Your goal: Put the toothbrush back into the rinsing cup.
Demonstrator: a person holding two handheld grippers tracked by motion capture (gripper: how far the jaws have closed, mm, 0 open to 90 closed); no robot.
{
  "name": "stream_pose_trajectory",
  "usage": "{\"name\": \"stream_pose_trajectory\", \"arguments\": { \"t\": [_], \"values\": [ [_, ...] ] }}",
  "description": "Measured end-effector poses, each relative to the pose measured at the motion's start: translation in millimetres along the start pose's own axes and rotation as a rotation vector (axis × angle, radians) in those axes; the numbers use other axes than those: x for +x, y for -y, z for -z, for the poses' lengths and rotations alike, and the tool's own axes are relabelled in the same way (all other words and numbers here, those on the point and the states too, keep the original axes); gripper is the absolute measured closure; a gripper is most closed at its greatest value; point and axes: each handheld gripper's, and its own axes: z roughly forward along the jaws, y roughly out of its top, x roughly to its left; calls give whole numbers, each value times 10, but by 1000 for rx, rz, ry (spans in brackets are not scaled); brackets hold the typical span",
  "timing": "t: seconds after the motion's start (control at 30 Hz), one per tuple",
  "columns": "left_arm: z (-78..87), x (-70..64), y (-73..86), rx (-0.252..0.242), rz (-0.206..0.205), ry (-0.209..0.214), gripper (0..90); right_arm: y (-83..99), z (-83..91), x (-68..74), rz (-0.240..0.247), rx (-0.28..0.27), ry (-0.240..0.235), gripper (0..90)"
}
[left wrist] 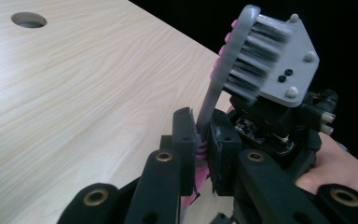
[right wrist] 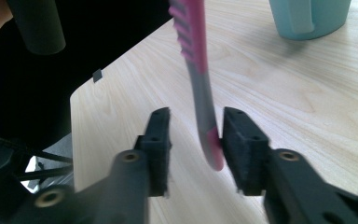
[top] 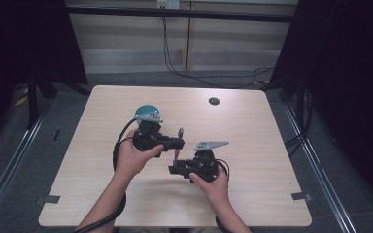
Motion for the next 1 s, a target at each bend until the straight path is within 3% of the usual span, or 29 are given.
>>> {"name": "stream_pose_trajectory", "arguments": {
  "t": [0.1,0.13,0.27,0.43,0.63,0.73,1.0],
  "values": [
    [21,12,11,-3,8,-7,833,9,11,12,16,13,21,526],
    [36,18,18,-10,10,-16,832,12,14,12,20,11,21,447],
    [52,24,23,-20,8,-22,833,16,32,15,27,8,15,408],
    [101,40,15,-31,5,-36,833,15,124,-3,68,25,43,300],
    [181,62,20,-43,10,-57,833,50,242,-62,127,62,128,233],
    [217,80,24,-49,11,-67,833,117,299,-120,157,91,197,178],
    [291,102,8,-52,4,-85,833,232,340,-161,226,171,282,152]
  ]
}}
